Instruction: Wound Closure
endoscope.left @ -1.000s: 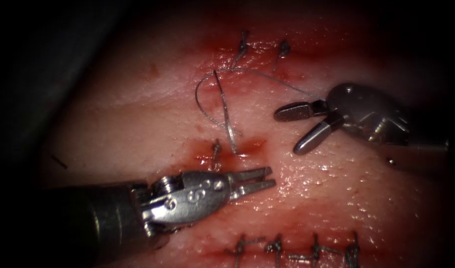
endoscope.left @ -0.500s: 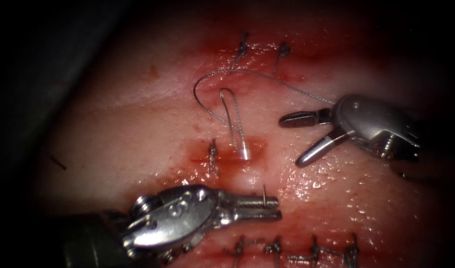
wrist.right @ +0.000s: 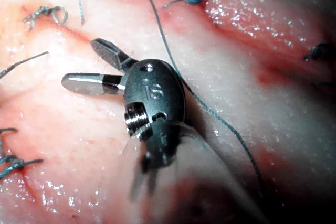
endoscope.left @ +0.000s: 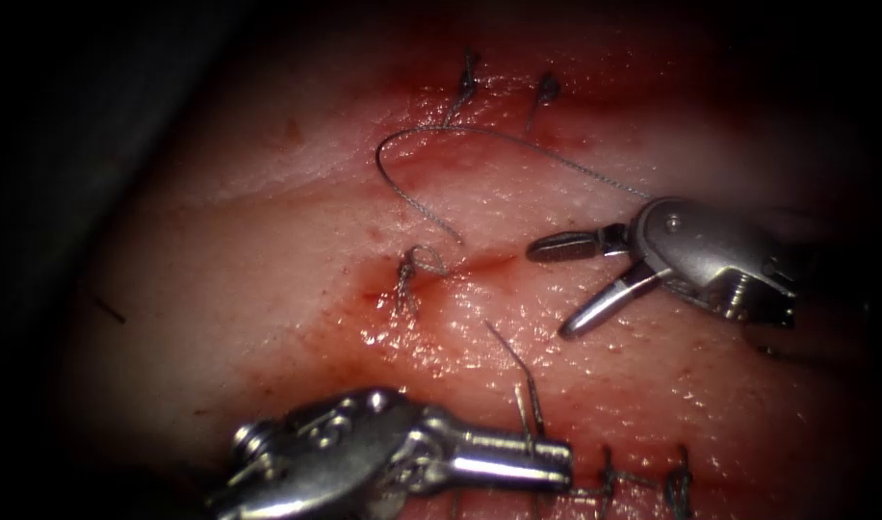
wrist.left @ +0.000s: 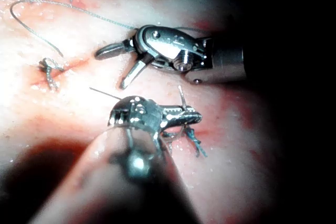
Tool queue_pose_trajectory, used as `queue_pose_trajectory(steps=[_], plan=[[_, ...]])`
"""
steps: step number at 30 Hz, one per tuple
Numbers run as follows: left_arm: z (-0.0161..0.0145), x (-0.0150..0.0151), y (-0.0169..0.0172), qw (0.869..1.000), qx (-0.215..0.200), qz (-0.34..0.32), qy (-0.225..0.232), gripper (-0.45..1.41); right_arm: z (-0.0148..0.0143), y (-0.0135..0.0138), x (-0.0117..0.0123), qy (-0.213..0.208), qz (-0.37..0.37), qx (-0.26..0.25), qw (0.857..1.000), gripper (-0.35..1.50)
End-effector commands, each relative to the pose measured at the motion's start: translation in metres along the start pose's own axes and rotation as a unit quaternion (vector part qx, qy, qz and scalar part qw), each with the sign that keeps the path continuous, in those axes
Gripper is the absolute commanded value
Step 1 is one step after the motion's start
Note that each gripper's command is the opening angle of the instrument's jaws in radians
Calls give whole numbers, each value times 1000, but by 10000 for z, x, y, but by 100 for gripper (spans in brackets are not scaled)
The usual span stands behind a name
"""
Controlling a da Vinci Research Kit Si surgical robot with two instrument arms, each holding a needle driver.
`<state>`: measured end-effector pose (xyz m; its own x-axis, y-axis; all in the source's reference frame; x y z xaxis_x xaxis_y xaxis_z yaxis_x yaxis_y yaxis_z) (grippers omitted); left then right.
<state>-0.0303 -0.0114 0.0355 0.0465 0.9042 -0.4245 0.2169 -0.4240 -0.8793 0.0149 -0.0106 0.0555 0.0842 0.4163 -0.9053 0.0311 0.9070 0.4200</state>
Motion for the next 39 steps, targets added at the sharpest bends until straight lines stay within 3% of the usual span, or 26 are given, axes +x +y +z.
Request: queue_pose_trajectory(steps=[1, 5, 10, 19, 21, 22, 23, 30, 33, 37, 39], plan=[[-2, 3, 5, 999, 7, 31, -1, -45, 12, -7, -2, 2, -16, 10, 1000, 131], [-24, 19, 50, 997, 18, 72, -15, -45, 32, -28, 8, -3, -38, 20, 999, 108], [-33, 20, 94, 994, 20, 91, -57, -45, 52, -27, 10, -35, -71, -36, 996, 110], [-29, 20, 114, 985, 42, 145, -79, -38, 66, -24, -38, -113, -91, -34, 989, 96], [-31, 22, 115, 982, 62, 159, -81, -32, 61, -25, -46, -130, -73, -30, 988, 74], [-33, 23, 115, 981, 67, 164, -81, -30, 59, -27, -47, -130, -65, -30, 989, 52], [-36, 25, 114, 979, 76, 172, -83, -28, 54, -31, -45, -132, -45, -32, 990, -35], [-51, 31, 111, 971, 115, 190, -89, -25, 49, -42, -38, -147, 19, -77, 986, -35], [-64, 35, 107, 960, 156, 209, -97, -25, 49, -51, -33, -148, 49, -83, 984, -35], [-89, 34, 98, 938, 217, 238, -131, -27, 61, -73, -6, -143, 78, -78, 984, -35], [-106, 32, 91, 922, 248, 251, -161, -38, 72, -88, 11, -134, 83, -70, 985, -35]])
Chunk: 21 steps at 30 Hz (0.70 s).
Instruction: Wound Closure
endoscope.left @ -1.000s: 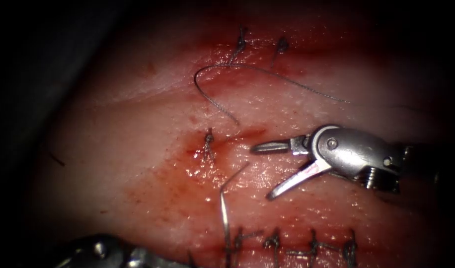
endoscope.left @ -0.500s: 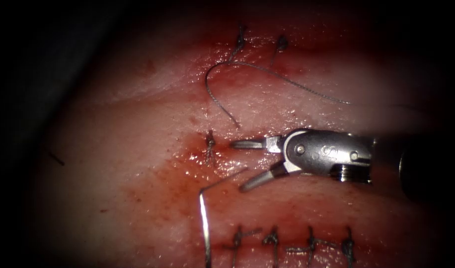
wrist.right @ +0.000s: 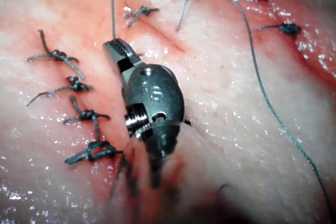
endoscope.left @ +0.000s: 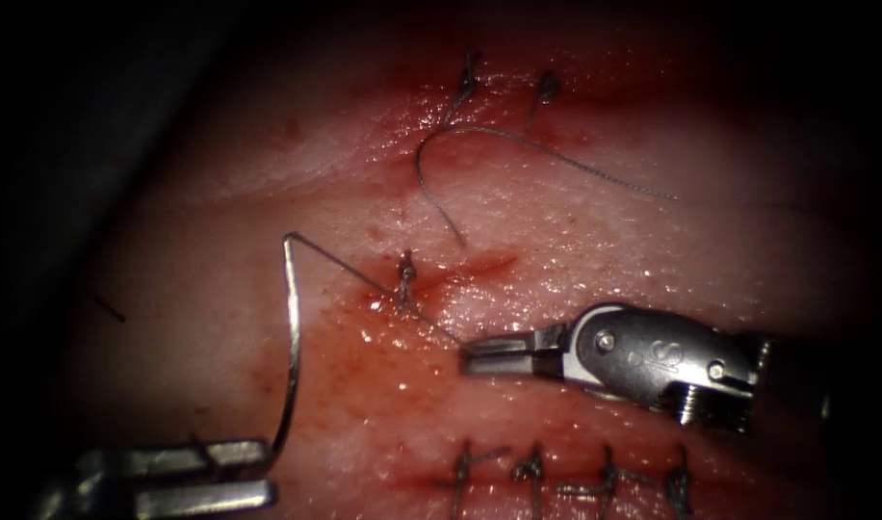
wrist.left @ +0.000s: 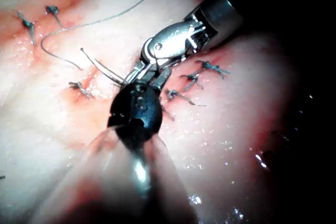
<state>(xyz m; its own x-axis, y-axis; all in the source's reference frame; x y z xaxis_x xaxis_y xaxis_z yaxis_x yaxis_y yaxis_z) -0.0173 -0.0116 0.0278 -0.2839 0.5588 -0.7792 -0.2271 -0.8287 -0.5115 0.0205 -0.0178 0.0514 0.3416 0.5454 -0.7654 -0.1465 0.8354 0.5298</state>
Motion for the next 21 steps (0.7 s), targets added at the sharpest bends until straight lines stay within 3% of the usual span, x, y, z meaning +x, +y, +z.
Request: queue_pose_trajectory(steps=[1, 7, 11, 12, 14, 15, 21], plan=[[2, -10, -8, 1000, 12, 20, -12, -45, 17, -23, 13, 15, 4, 0, 1000, -35], [-15, -21, -19, 995, 20, 87, -37, -45, 33, -55, 36, 25, -79, 7, 997, -35], [-30, -21, -18, 993, 39, 99, -56, -45, 38, -60, 43, 19, -114, -6, 993, -35], [-36, -21, -19, 992, 41, 101, -60, -45, 40, -53, 45, -1, -117, -48, 992, 42], [-41, -22, -21, 991, 44, 111, -65, -45, 41, -43, 46, -10, -107, -90, 990, 133], [-44, -22, -23, 990, 48, 116, -70, -45, 41, -38, 46, -13, -106, -97, 989, 145], [-61, -26, -42, 986, 66, 129, -79, -45, -1, 13, 43, 5, -161, -113, 980, 148]])
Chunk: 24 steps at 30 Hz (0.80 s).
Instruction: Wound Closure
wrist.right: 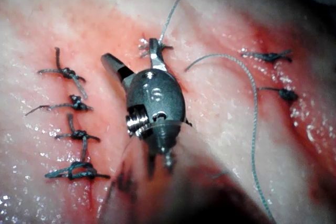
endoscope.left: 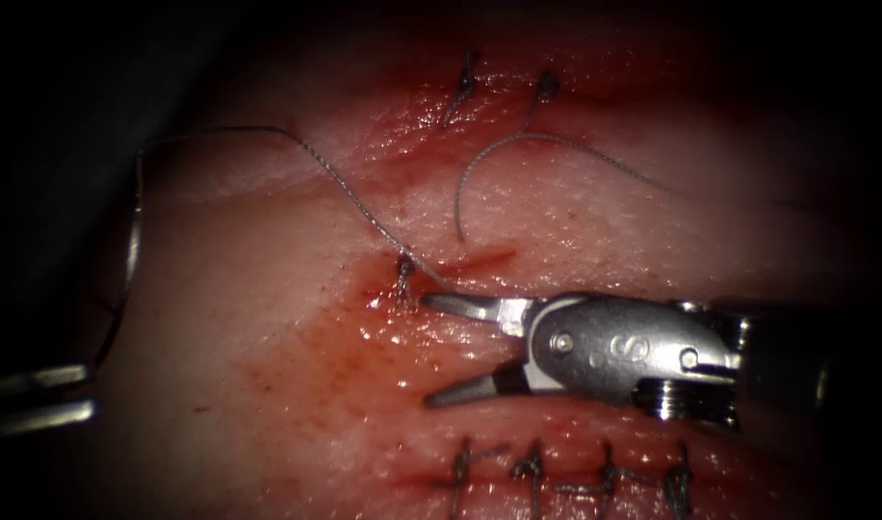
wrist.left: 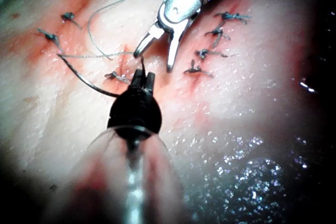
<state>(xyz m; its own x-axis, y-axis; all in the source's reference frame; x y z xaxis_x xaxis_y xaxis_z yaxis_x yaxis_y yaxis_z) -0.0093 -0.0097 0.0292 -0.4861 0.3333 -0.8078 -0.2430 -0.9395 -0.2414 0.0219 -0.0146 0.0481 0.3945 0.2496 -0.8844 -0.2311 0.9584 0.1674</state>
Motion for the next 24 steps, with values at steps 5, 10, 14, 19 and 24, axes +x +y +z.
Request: queue_pose_trajectory(steps=[5, 10, 14, 19, 24], plan=[[9, -15, -13, 999, 31, -2, -22, -45, 4, 4, -27, -3, -6, 1, 1000, 131], [11, -16, -13, 999, 35, -3, -26, -45, 20, -2, -51, -12, 10, 20, 1000, 108], [12, -15, -14, 999, 37, -4, -26, -45, 23, -11, -59, -23, 43, 38, 998, -5], [16, -21, -21, 999, 42, -6, -29, -45, 10, -19, -50, -40, 78, 45, 995, -35], [26, -33, -31, 997, 61, -8, -47, -45, 9, -43, -23, -41, 87, 52, 994, -35]])
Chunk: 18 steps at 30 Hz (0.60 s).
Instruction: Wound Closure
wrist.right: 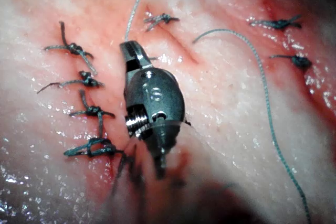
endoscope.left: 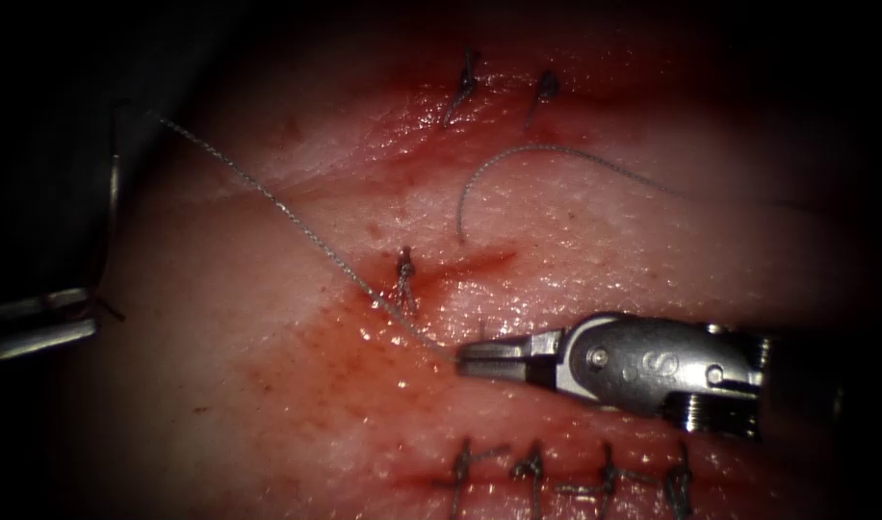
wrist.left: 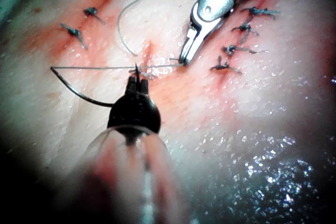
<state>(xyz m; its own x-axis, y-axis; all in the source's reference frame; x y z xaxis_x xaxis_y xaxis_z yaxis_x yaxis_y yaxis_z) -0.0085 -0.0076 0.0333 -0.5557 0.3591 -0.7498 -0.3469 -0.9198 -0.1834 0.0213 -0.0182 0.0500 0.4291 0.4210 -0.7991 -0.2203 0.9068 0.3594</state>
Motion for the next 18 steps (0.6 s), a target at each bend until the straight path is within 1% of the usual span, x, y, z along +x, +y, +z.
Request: queue_pose_trajectory(steps=[1, 5, 10, 16, 18], plan=[[11, -5, 1, 1000, 4, 0, -3, -45, 13, -20, 9, -2, 1, 8, 1000, -35], [22, -13, -1, 1000, 11, 5, -10, -45, 16, -51, 33, -2, 49, 20, 999, -35], [26, -15, 0, 1000, 8, 5, -16, -45, 17, -82, 58, 2, 80, 34, 996, -35], [23, -15, 0, 1000, 11, 2, -19, -45, 18, -112, 84, 21, 97, 47, 994, -35], [22, -16, -1, 1000, 12, 2, -20, -45, 18, -115, 89, 28, 98, 47, 994, -35]])
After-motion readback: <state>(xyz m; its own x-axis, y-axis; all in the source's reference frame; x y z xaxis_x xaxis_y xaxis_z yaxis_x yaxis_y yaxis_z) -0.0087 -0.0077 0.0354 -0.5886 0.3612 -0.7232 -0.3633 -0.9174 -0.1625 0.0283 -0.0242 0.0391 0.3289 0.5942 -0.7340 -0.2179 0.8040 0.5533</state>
